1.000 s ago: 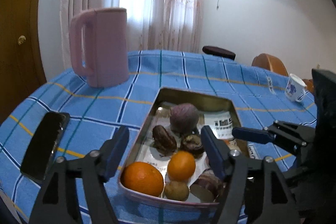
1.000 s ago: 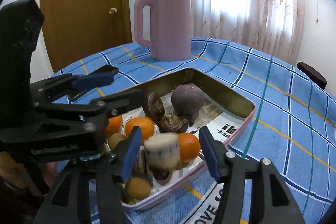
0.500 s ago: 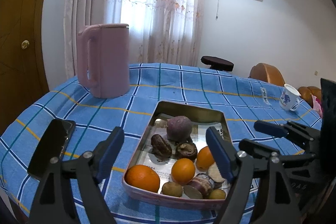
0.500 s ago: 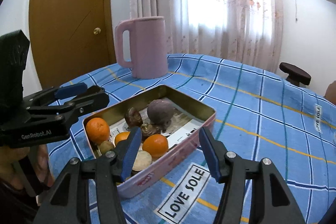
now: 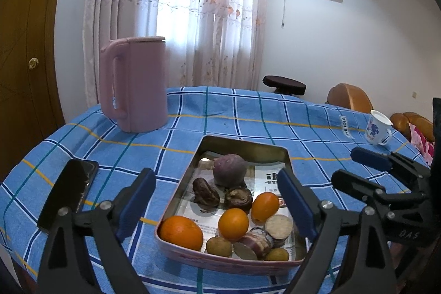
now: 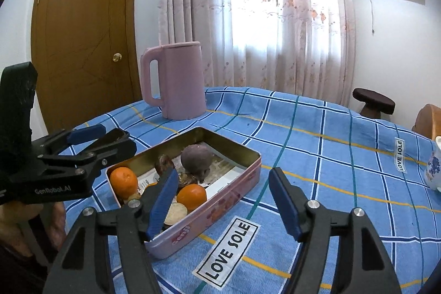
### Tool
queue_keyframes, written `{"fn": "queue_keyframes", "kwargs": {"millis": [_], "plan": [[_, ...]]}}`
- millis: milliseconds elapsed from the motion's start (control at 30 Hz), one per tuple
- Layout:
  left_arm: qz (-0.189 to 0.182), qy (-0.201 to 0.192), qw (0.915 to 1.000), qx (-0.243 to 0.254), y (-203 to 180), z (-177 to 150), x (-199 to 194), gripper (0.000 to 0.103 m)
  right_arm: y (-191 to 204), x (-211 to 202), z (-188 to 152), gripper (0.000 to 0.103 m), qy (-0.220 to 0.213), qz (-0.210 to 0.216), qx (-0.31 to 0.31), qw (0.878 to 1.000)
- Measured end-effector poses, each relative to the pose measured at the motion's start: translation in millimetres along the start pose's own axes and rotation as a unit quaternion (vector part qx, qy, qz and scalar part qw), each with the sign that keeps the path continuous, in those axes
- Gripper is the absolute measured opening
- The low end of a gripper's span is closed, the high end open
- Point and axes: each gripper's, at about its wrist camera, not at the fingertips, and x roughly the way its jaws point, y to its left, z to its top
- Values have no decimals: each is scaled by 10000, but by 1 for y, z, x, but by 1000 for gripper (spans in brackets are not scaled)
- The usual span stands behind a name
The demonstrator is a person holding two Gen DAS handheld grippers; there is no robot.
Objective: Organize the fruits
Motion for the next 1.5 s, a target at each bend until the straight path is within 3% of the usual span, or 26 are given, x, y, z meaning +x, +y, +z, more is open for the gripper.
{"fn": "queue_keyframes", "kwargs": {"millis": [533,900,1500], "plan": [[-11,-43,10000,52,-6,1,-4,95,-3,-11,-1,70,-141,-42,69,9999],[38,-126,9999,101,-9,2,-7,103,-4,-14,-2,70,-187,-69,65,9998],[-128,-244,9995,176,-23,8,-18,103,-16,-33,-1,71,-405,-218,101,9989]]}}
